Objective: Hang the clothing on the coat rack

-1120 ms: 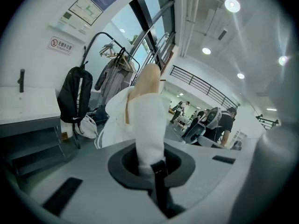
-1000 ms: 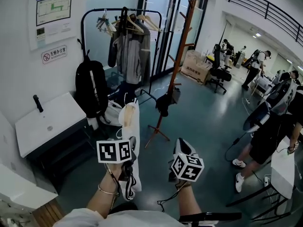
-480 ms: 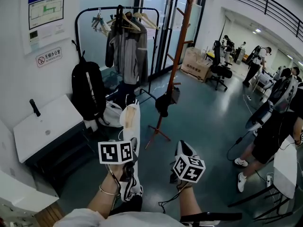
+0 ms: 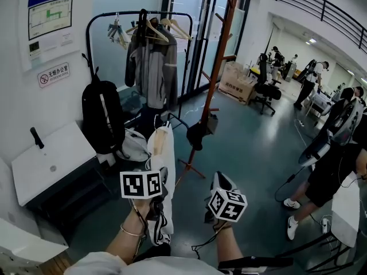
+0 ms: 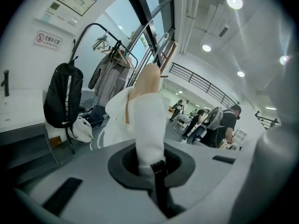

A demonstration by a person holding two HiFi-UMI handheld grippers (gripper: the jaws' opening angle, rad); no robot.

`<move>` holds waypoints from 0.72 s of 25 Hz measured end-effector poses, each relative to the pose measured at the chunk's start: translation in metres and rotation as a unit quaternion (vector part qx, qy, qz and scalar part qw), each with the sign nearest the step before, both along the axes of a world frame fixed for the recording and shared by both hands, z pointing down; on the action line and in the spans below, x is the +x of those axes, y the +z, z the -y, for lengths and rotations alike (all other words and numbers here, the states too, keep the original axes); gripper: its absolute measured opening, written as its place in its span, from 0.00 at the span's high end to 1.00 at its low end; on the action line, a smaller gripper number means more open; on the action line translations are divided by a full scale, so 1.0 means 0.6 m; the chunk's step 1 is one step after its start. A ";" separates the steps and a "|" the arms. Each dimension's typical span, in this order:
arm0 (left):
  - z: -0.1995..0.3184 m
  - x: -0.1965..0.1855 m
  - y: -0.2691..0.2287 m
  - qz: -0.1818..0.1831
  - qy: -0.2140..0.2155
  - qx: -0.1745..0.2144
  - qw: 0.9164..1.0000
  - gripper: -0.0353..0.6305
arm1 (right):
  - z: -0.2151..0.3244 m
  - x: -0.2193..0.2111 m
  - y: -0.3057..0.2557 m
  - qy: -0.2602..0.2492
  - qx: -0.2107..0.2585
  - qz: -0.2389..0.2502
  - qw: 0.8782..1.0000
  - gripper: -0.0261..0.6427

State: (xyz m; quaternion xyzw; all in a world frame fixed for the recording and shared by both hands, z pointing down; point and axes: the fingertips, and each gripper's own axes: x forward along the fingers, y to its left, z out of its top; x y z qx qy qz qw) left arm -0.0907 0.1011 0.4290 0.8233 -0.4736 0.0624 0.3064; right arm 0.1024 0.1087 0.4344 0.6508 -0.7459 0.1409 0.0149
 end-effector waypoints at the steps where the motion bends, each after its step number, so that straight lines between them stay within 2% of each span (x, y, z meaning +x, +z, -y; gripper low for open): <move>1: 0.010 0.003 -0.002 -0.002 0.002 -0.001 1.000 0.93 | 0.010 0.001 -0.003 -0.001 0.000 -0.002 1.000 0.93; 18: 0.186 0.027 0.007 0.003 0.025 -0.022 0.999 0.93 | 0.186 0.017 -0.025 0.009 0.001 -0.012 1.000 0.93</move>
